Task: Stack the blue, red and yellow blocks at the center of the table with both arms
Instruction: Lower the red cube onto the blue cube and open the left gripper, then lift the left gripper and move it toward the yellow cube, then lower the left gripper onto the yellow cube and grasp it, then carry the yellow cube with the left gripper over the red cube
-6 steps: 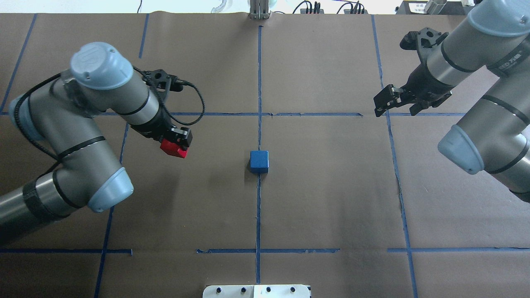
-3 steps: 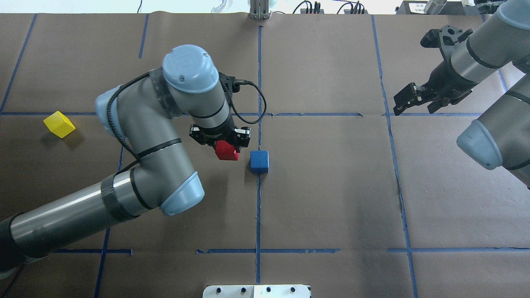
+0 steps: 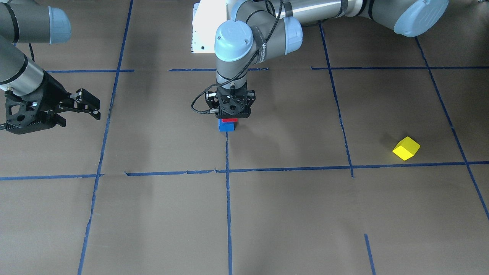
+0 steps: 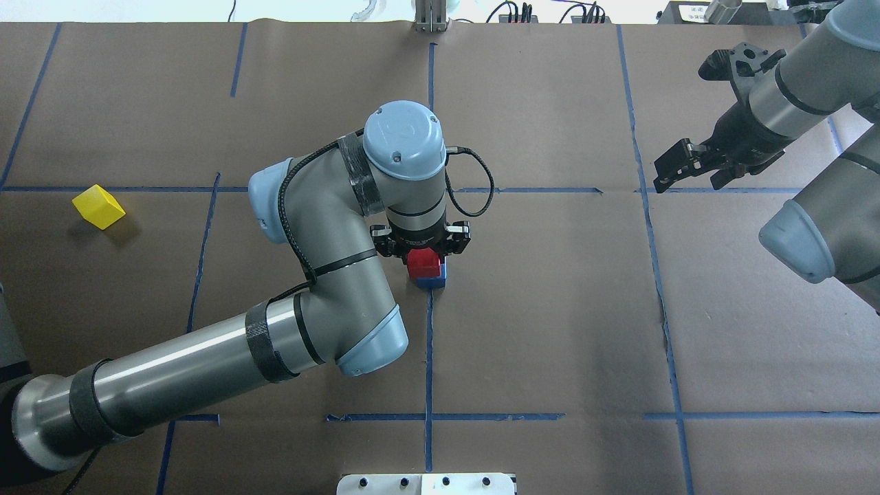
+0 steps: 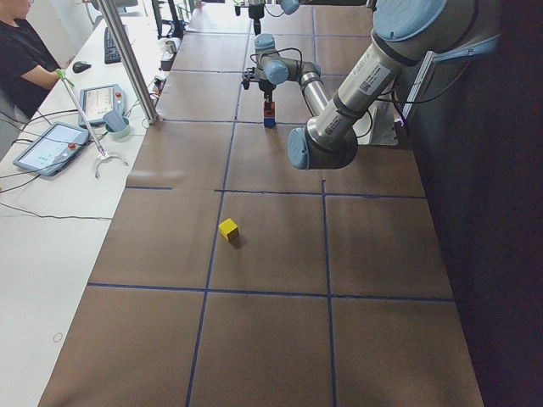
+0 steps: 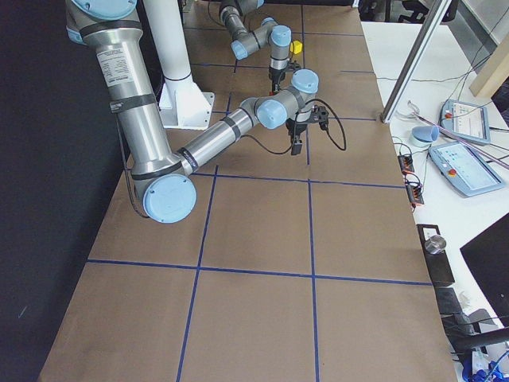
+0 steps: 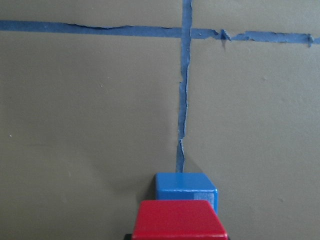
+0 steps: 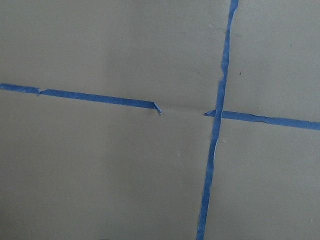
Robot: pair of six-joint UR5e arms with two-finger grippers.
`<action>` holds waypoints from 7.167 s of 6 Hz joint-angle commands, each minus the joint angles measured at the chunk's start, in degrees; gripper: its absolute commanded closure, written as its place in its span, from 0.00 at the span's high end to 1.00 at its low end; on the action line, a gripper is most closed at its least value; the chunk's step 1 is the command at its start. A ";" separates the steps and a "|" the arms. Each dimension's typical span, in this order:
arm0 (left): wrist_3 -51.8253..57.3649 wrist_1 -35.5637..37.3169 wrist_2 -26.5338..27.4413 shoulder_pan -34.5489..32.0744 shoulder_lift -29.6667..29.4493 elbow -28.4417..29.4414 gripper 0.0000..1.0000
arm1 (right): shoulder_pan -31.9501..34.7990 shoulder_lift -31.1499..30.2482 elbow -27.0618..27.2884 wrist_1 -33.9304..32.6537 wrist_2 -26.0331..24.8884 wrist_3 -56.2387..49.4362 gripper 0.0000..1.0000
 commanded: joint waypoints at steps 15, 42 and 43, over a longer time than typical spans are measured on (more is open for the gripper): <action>0.23 -0.07 6.10 2.55 -1.19 0.91 1.00 | -0.09 0.00 0.01 0.00 0.09 -0.10 1.00; 13.19 -15.71 -16.24 -14.98 23.83 -13.57 0.03 | -1.67 -0.79 1.15 0.09 -0.43 -0.19 1.00; 6.19 -7.10 -9.96 -8.67 17.50 -16.03 0.02 | -1.59 -0.87 1.24 0.09 -0.52 -0.27 1.00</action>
